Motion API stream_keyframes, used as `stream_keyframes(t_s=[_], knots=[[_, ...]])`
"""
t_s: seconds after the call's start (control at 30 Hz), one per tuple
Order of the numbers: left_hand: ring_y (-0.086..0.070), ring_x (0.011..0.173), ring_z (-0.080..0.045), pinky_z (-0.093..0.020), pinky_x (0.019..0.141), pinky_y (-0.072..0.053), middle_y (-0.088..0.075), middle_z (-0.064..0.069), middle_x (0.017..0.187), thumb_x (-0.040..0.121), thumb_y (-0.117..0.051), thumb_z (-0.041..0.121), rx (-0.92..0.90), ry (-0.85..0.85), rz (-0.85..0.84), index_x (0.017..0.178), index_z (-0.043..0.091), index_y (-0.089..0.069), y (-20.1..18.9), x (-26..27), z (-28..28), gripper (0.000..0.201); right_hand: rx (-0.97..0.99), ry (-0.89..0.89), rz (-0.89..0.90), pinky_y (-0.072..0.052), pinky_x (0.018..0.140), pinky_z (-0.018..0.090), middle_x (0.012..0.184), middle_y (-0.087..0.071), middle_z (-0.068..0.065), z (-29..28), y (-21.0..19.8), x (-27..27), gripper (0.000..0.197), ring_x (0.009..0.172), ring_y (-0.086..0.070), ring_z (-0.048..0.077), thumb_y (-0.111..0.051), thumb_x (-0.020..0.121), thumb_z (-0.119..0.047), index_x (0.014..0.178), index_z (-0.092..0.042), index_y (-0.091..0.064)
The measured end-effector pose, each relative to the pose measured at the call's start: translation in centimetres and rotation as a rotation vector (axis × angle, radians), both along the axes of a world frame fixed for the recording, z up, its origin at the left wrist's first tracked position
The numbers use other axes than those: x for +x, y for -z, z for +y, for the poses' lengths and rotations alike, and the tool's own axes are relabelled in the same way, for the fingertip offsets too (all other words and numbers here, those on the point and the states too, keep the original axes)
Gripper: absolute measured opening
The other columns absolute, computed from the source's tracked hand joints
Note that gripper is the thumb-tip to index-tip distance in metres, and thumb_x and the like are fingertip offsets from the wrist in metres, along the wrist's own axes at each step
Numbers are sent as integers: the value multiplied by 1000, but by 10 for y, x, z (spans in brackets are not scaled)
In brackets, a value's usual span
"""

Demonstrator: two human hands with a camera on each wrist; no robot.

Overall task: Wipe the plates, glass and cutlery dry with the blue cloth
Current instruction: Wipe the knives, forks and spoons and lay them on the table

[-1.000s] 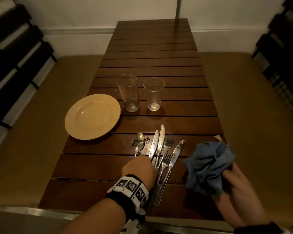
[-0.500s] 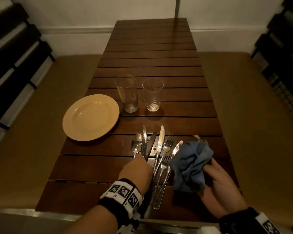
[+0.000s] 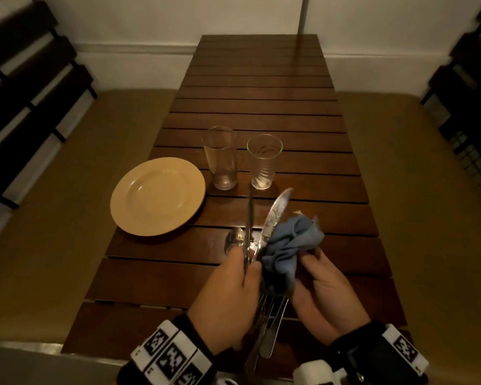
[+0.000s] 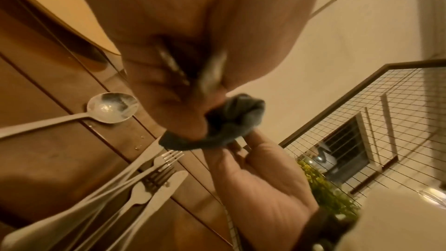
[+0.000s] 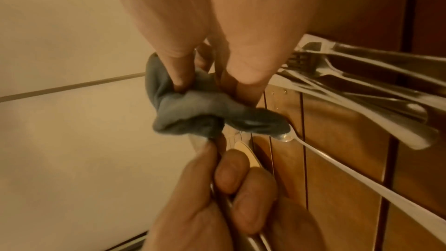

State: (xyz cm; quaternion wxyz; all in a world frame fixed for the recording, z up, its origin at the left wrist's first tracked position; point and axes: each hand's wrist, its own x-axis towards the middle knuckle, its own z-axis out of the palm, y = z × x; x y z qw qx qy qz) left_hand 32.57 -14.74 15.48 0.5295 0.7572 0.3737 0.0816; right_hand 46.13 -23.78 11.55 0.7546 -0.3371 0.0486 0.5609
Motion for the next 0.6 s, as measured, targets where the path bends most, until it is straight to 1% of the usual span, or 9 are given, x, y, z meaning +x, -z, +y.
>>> stream_keyframes(t_s=[0.03, 0.13, 0.2, 0.27, 0.37, 0.43, 0.47, 0.53, 0.6], knots=[[-66, 68, -9, -28, 63, -57, -69, -2, 86, 103, -43, 31, 11, 20, 9, 108, 22, -50, 1, 0, -1, 12, 52, -18, 18, -56, 88, 42, 131, -61, 21, 2, -5, -3, 36, 119, -61, 34, -38, 102, -13, 133, -12, -55], [-66, 68, -10, -19, 53, -50, -70, -1, 85, 99, -53, 31, 28, 18, 66, 115, 23, -42, 0, 0, -6, 21, 35, -56, 1, -51, 98, 41, 132, -61, 21, 9, -5, -11, 37, 123, -59, 32, -42, 100, -12, 134, -4, -53], [-66, 64, -10, -17, 50, -46, -70, 0, 83, 95, -58, 33, 33, 15, 108, 113, 23, -37, -2, 2, -7, 29, 8, -99, -10, -47, 103, 41, 131, -62, 21, 14, 0, -16, 38, 124, -58, 32, -46, 97, -13, 132, -2, -55], [-63, 58, -8, -16, 46, -43, -68, 1, 80, 93, -58, 32, 28, -5, 159, 107, 21, -37, -3, 3, -5, 27, -50, -126, -15, -45, 106, 43, 129, -63, 21, 19, 9, -23, 41, 124, -58, 33, -51, 93, -16, 131, -2, -57], [-53, 54, -9, -21, 45, -40, -58, 4, 72, 95, -48, 32, 153, 72, 290, 104, 13, -36, -3, 2, -9, 24, -121, -97, -16, -49, 98, 48, 123, -66, 22, 27, 13, -29, 46, 114, -65, 35, -58, 87, -20, 129, -2, -57], [-47, 59, -14, -19, 47, -32, -50, 3, 74, 96, -41, 31, 317, 173, 319, 102, 10, -35, 0, 0, -12, 23, -140, -73, -42, -56, 86, 46, 118, -69, 20, 28, 14, -26, 42, 104, -69, 32, -62, 87, -19, 125, -2, -59], [-46, 61, -15, -19, 48, -31, -51, 2, 76, 97, -40, 30, 309, 197, 305, 100, 10, -36, -1, -2, -11, 21, -140, -68, -68, -57, 85, 45, 118, -68, 20, 28, 11, -24, 40, 102, -69, 32, -63, 89, -20, 124, -1, -59], [-51, 57, -13, -21, 48, -37, -58, 2, 74, 100, -43, 30, 95, 177, 211, 97, 10, -47, 2, -5, -3, 21, -152, -19, -103, -57, 86, 46, 119, -66, 22, 27, 8, -16, 37, 104, -67, 34, -63, 93, -21, 124, -2, -59], [-50, 44, -12, -23, 41, -39, -56, 4, 60, 102, -46, 30, -218, 116, 106, 86, 9, -54, 2, -11, 5, 28, -173, 68, -81, -59, 82, 42, 117, -69, 20, 28, 6, -10, 34, 101, -69, 31, -63, 91, -19, 121, -2, -61]])
